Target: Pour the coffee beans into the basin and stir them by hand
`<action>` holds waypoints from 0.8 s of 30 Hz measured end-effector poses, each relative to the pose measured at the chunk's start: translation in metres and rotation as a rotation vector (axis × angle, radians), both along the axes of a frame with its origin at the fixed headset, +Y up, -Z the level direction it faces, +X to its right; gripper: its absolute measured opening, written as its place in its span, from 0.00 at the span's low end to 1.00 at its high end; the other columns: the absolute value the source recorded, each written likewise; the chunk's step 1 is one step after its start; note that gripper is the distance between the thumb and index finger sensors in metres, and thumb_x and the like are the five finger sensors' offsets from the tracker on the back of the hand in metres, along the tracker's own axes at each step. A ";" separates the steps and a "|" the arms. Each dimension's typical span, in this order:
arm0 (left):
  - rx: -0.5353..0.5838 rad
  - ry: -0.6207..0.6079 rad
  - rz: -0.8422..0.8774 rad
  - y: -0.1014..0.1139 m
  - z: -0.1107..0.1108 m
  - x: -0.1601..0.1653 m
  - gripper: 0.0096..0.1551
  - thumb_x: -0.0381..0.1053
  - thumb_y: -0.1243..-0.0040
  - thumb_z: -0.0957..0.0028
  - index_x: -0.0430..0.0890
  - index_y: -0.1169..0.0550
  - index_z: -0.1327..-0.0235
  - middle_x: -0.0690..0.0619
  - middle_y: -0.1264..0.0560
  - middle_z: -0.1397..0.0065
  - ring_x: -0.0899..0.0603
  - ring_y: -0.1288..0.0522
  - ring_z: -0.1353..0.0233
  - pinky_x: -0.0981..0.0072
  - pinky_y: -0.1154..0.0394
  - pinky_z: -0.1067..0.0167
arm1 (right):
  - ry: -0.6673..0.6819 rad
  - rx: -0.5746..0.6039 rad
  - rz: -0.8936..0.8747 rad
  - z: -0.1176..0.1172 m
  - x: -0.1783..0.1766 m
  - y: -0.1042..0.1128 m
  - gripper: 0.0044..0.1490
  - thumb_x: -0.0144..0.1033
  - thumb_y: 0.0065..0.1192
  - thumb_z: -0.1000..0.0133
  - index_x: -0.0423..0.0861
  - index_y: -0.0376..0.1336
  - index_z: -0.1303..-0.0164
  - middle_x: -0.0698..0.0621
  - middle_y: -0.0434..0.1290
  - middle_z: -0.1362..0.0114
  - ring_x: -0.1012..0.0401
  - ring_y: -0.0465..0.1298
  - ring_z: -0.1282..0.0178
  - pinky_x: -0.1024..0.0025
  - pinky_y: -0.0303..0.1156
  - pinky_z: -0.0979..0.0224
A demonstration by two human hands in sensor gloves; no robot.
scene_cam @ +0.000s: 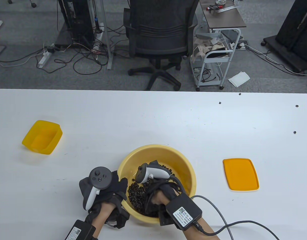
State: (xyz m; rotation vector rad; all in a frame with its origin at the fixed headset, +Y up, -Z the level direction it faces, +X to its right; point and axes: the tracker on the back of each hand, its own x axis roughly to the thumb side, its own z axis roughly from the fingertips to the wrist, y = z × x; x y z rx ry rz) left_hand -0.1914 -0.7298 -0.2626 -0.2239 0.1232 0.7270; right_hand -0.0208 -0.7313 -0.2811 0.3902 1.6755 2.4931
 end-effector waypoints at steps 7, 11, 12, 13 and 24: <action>0.003 -0.025 0.006 0.000 -0.001 0.000 0.37 0.53 0.41 0.49 0.29 0.34 0.37 0.36 0.13 0.50 0.50 0.09 0.80 0.76 0.11 0.88 | -0.066 0.103 -0.150 -0.013 -0.024 0.000 0.34 0.41 0.57 0.52 0.43 0.62 0.36 0.42 0.68 0.31 0.48 0.74 0.34 0.57 0.73 0.34; 0.004 -0.035 -0.001 0.001 0.000 0.001 0.37 0.53 0.42 0.48 0.29 0.34 0.36 0.36 0.14 0.50 0.49 0.09 0.79 0.75 0.11 0.87 | -0.139 0.134 -0.216 -0.025 -0.026 -0.001 0.34 0.41 0.58 0.51 0.44 0.60 0.35 0.44 0.66 0.30 0.49 0.72 0.33 0.57 0.71 0.33; 0.006 -0.035 -0.006 0.001 0.000 0.001 0.37 0.53 0.42 0.48 0.29 0.34 0.36 0.36 0.13 0.50 0.50 0.09 0.79 0.75 0.11 0.87 | -0.167 0.147 -0.234 -0.030 -0.026 -0.002 0.34 0.41 0.58 0.51 0.45 0.60 0.35 0.44 0.66 0.30 0.49 0.72 0.33 0.58 0.71 0.33; 0.005 -0.035 -0.004 0.001 0.000 0.001 0.37 0.53 0.42 0.48 0.29 0.34 0.36 0.36 0.14 0.50 0.49 0.09 0.79 0.75 0.11 0.87 | -0.202 0.155 -0.240 -0.035 -0.025 -0.002 0.34 0.42 0.57 0.51 0.46 0.60 0.34 0.45 0.65 0.29 0.50 0.72 0.33 0.59 0.70 0.32; 0.004 -0.041 0.000 0.001 0.000 0.001 0.37 0.53 0.42 0.48 0.29 0.34 0.36 0.36 0.14 0.49 0.50 0.09 0.79 0.75 0.12 0.87 | -0.177 0.697 0.042 -0.070 -0.015 0.005 0.31 0.43 0.57 0.52 0.50 0.62 0.36 0.49 0.66 0.29 0.50 0.70 0.31 0.58 0.68 0.30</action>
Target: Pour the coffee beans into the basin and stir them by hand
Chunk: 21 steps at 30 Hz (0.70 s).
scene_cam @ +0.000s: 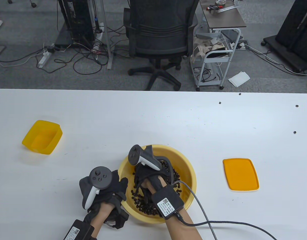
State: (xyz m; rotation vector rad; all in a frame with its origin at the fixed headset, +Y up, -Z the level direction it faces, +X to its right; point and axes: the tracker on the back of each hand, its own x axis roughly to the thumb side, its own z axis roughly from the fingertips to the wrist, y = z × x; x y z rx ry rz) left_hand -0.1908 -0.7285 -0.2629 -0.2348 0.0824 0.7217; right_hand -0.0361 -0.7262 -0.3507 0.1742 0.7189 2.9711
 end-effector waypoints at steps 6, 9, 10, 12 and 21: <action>-0.002 0.007 -0.002 0.000 0.000 0.000 0.37 0.54 0.42 0.48 0.30 0.34 0.36 0.36 0.14 0.49 0.50 0.09 0.79 0.75 0.11 0.87 | -0.060 0.021 0.182 -0.006 0.019 -0.001 0.31 0.43 0.57 0.52 0.49 0.62 0.36 0.47 0.66 0.31 0.50 0.71 0.32 0.57 0.69 0.31; -0.003 0.013 -0.003 0.000 0.001 0.000 0.37 0.54 0.42 0.48 0.30 0.34 0.36 0.36 0.14 0.49 0.50 0.09 0.79 0.75 0.11 0.87 | -0.092 -0.021 0.238 -0.006 0.030 0.000 0.32 0.43 0.57 0.52 0.48 0.62 0.36 0.46 0.66 0.31 0.50 0.72 0.33 0.57 0.70 0.32; -0.004 0.015 -0.004 0.000 0.001 0.000 0.37 0.54 0.42 0.48 0.30 0.34 0.36 0.36 0.13 0.49 0.50 0.09 0.79 0.75 0.11 0.87 | -0.104 -0.043 0.253 -0.006 0.034 0.000 0.32 0.43 0.57 0.52 0.48 0.62 0.36 0.46 0.66 0.31 0.49 0.72 0.33 0.57 0.70 0.32; -0.004 0.018 -0.003 0.000 0.001 0.000 0.37 0.54 0.42 0.48 0.30 0.34 0.36 0.36 0.13 0.49 0.50 0.09 0.79 0.75 0.11 0.87 | -0.128 -0.104 0.269 -0.006 0.044 0.001 0.33 0.44 0.57 0.51 0.47 0.62 0.36 0.45 0.66 0.31 0.50 0.73 0.34 0.58 0.72 0.33; -0.002 0.040 -0.005 0.000 0.002 0.001 0.37 0.54 0.41 0.49 0.30 0.33 0.37 0.37 0.13 0.50 0.50 0.09 0.80 0.76 0.11 0.88 | -0.179 -0.348 0.193 0.008 0.075 0.001 0.33 0.43 0.58 0.51 0.44 0.63 0.36 0.42 0.67 0.32 0.49 0.76 0.37 0.59 0.75 0.38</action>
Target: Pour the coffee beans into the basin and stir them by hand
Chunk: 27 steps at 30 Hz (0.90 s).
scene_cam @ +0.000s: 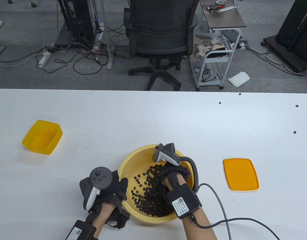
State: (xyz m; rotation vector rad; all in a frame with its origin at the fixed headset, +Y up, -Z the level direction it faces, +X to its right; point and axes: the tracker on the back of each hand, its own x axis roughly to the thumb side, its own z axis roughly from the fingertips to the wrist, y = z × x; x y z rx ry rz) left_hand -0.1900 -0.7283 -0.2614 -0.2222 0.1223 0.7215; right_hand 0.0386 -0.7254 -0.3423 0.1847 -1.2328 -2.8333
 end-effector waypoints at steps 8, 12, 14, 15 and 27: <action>0.000 0.006 -0.002 0.000 0.000 0.000 0.37 0.53 0.41 0.49 0.30 0.33 0.37 0.37 0.13 0.50 0.49 0.08 0.80 0.76 0.11 0.88 | 0.066 -0.258 -0.169 0.034 -0.013 -0.009 0.33 0.43 0.58 0.51 0.42 0.65 0.37 0.40 0.69 0.34 0.46 0.76 0.38 0.56 0.76 0.38; -0.002 0.006 -0.004 0.000 0.000 0.000 0.37 0.53 0.41 0.49 0.30 0.33 0.37 0.37 0.13 0.50 0.50 0.08 0.80 0.76 0.11 0.88 | 0.140 -0.280 -0.217 0.048 -0.026 -0.009 0.33 0.44 0.57 0.51 0.42 0.65 0.37 0.41 0.69 0.34 0.46 0.76 0.37 0.56 0.76 0.38; -0.004 0.005 -0.006 0.000 0.000 0.000 0.37 0.54 0.41 0.49 0.30 0.33 0.37 0.36 0.13 0.50 0.49 0.08 0.80 0.76 0.11 0.88 | 0.156 -0.299 -0.258 0.052 -0.031 -0.010 0.33 0.43 0.57 0.51 0.43 0.64 0.37 0.41 0.69 0.34 0.46 0.76 0.37 0.55 0.76 0.38; -0.005 0.004 -0.006 0.000 0.000 0.000 0.37 0.54 0.41 0.49 0.30 0.33 0.37 0.37 0.13 0.50 0.50 0.08 0.80 0.76 0.11 0.88 | 0.160 -0.311 -0.286 0.054 -0.032 -0.011 0.33 0.44 0.57 0.51 0.43 0.64 0.37 0.41 0.69 0.33 0.46 0.76 0.36 0.55 0.76 0.37; -0.011 -0.009 -0.008 0.000 -0.001 0.001 0.37 0.54 0.42 0.48 0.30 0.34 0.37 0.37 0.13 0.50 0.50 0.08 0.79 0.76 0.11 0.88 | 0.167 -0.278 -0.472 0.053 -0.071 -0.013 0.34 0.43 0.56 0.50 0.45 0.60 0.33 0.44 0.65 0.29 0.49 0.72 0.32 0.58 0.72 0.32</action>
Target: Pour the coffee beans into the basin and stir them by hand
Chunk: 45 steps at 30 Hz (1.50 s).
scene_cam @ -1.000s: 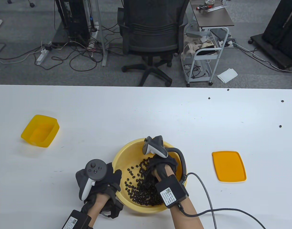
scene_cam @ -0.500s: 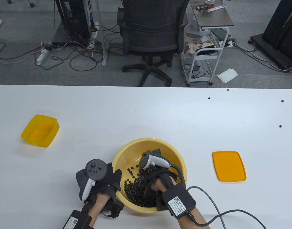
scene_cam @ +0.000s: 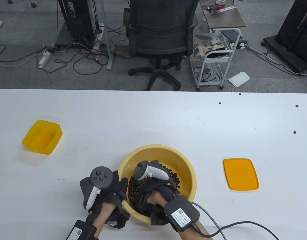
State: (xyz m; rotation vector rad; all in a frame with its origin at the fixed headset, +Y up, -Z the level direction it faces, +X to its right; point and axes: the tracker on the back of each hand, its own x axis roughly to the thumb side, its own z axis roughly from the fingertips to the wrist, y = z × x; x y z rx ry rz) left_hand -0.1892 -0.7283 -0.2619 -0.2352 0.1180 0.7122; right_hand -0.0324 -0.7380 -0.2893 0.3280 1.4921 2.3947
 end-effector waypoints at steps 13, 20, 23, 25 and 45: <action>-0.004 -0.022 -0.007 0.001 -0.001 0.000 0.37 0.54 0.42 0.48 0.30 0.34 0.37 0.37 0.13 0.49 0.50 0.08 0.78 0.75 0.11 0.87 | -0.117 0.374 0.008 -0.044 -0.017 0.009 0.32 0.42 0.57 0.51 0.47 0.62 0.36 0.45 0.65 0.29 0.50 0.72 0.33 0.58 0.71 0.33; -0.007 -0.031 -0.006 0.001 -0.002 0.000 0.37 0.54 0.42 0.48 0.30 0.34 0.37 0.37 0.14 0.49 0.50 0.08 0.78 0.75 0.11 0.87 | -0.112 0.652 0.296 -0.064 -0.009 0.010 0.30 0.41 0.57 0.51 0.49 0.63 0.37 0.48 0.65 0.29 0.48 0.71 0.31 0.56 0.69 0.31; -0.007 -0.032 -0.013 0.001 -0.002 0.000 0.37 0.54 0.42 0.48 0.30 0.34 0.37 0.37 0.14 0.49 0.50 0.08 0.78 0.75 0.11 0.87 | -0.100 0.686 0.413 -0.068 -0.003 0.009 0.30 0.42 0.57 0.51 0.48 0.63 0.38 0.47 0.66 0.30 0.48 0.71 0.32 0.56 0.70 0.32; -0.007 -0.031 -0.009 0.001 -0.002 0.000 0.37 0.54 0.42 0.48 0.30 0.34 0.37 0.37 0.14 0.49 0.50 0.08 0.78 0.75 0.11 0.87 | -0.106 0.682 0.454 -0.069 0.003 0.008 0.30 0.42 0.57 0.51 0.48 0.63 0.37 0.47 0.66 0.30 0.48 0.71 0.32 0.56 0.70 0.32; -0.009 -0.003 0.000 0.001 -0.001 0.000 0.37 0.54 0.41 0.48 0.30 0.34 0.37 0.37 0.13 0.49 0.50 0.08 0.79 0.76 0.11 0.87 | -0.057 0.269 0.627 -0.045 0.053 0.007 0.32 0.42 0.58 0.51 0.42 0.63 0.37 0.42 0.68 0.32 0.48 0.76 0.37 0.58 0.75 0.37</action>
